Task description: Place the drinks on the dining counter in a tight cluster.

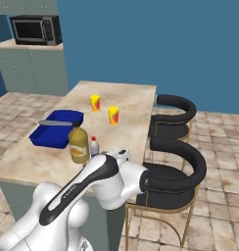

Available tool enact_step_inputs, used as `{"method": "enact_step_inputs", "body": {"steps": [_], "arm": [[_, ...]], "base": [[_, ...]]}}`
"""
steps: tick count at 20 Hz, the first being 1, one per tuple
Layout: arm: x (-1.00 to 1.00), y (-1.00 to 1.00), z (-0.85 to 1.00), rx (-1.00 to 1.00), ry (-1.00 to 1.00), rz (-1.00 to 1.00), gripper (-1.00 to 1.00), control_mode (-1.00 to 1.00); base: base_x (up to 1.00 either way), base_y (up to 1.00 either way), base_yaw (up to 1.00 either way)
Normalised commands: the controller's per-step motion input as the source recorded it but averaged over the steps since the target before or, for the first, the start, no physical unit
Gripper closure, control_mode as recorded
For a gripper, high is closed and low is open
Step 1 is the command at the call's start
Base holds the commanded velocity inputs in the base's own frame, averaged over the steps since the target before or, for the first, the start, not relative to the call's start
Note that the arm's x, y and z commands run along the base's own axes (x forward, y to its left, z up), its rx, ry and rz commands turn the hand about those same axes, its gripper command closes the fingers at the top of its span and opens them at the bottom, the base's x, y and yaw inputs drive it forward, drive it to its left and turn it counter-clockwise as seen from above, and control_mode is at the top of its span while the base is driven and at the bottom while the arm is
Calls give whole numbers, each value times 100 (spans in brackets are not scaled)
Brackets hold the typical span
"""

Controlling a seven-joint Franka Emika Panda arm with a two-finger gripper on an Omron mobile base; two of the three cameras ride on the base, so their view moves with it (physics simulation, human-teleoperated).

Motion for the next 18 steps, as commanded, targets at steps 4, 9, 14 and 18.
{"method": "enact_step_inputs", "body": {"steps": [4, 9, 14, 18], "arm": [[0, 0, 0, 0, 0, 0, -100, 100], [0, 0, 0, 0, 0, 0, -100, 100], [0, 0, 0, 0, 0, 0, -100, 100], [0, 0, 0, 0, 0, 0, -100, 100]], "base": [[-59, 14, 3], [-43, 25, 31], [-16, 33, 78], [-13, 27, 89]]}}
